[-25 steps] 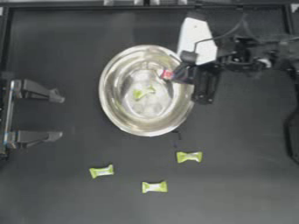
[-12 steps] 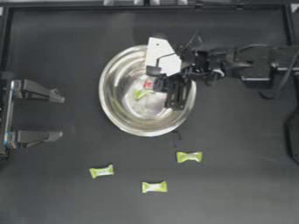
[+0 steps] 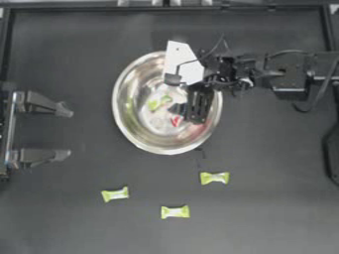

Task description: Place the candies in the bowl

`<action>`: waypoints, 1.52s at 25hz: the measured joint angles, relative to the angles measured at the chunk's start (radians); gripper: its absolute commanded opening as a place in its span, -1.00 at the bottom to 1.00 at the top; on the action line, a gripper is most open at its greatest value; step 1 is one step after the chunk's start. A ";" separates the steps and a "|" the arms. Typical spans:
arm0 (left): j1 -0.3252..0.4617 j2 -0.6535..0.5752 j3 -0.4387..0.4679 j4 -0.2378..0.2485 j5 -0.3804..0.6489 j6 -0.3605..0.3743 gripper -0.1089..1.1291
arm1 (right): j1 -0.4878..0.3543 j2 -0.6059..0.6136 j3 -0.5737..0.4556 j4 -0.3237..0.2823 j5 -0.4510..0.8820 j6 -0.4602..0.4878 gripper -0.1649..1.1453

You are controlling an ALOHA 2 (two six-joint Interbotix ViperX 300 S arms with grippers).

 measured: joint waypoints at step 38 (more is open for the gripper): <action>0.003 -0.083 0.009 0.000 0.067 0.002 0.82 | 0.225 -1.054 0.690 0.129 -0.419 0.012 0.77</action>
